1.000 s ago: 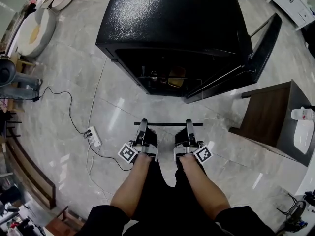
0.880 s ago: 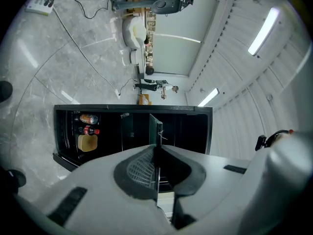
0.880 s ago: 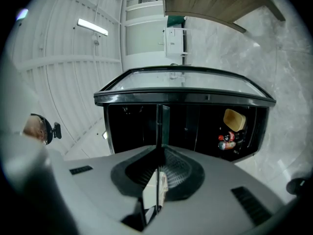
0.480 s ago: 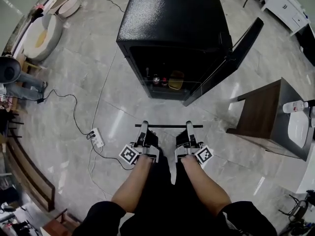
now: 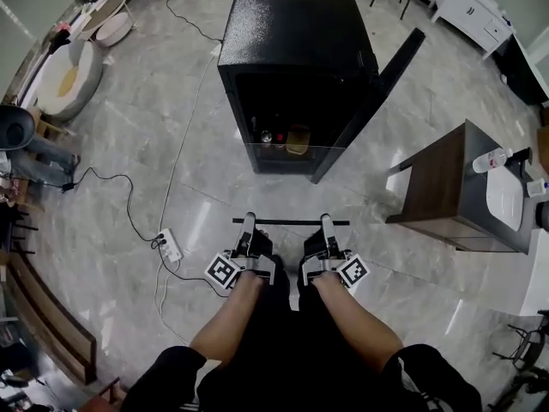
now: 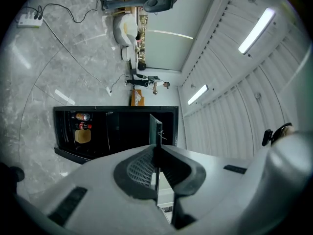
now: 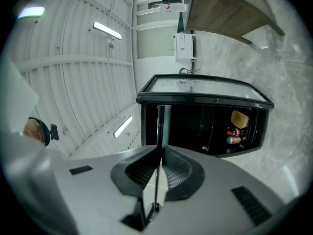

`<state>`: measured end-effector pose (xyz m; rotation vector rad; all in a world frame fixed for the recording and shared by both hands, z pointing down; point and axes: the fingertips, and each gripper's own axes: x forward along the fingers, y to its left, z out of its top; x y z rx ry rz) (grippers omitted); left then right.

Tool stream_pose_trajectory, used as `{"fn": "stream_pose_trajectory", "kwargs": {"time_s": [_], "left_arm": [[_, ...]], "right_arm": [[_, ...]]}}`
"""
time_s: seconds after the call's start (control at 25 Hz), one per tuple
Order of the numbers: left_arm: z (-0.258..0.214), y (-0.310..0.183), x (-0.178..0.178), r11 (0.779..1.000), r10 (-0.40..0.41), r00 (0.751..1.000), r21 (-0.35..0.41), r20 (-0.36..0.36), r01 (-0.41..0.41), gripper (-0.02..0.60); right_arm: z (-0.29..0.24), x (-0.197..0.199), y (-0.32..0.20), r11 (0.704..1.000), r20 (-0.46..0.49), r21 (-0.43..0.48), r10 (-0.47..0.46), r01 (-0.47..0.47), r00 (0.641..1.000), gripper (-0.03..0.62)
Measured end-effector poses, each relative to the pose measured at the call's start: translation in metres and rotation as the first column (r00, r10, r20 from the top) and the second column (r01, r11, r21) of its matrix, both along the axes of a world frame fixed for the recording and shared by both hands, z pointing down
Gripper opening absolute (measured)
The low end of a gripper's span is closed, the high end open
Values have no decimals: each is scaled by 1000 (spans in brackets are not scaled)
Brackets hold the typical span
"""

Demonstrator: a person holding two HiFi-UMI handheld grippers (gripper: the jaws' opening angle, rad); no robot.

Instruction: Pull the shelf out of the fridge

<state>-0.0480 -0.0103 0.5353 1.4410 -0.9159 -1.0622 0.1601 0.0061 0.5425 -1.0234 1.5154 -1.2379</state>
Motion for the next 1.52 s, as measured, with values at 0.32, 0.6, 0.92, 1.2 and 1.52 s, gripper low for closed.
{"fn": "stream_pose_trajectory", "kwargs": {"time_s": [0.32,0.6,0.92,1.2,1.52], "left_arm": [[-36,41,5,1000,23,1000,21,4,-23,35],[-64,86,11,999,13,1000,30,5,-13,35],[-84,146,25,999,-16,1000,38,10,16,35],[-100,195,35,999,-29,1000,30,-2,29,35],[-107,224,33,997,-39,999,61,15,38,35]], "right_arm": [[-36,4,44,1000,1,21,-21,21,1000,38],[-62,9,84,998,12,29,-55,55,998,38],[-81,21,137,995,24,45,-93,92,995,38],[-98,32,181,993,35,53,-110,109,993,38],[-108,28,204,986,38,89,-143,139,989,38]]}}
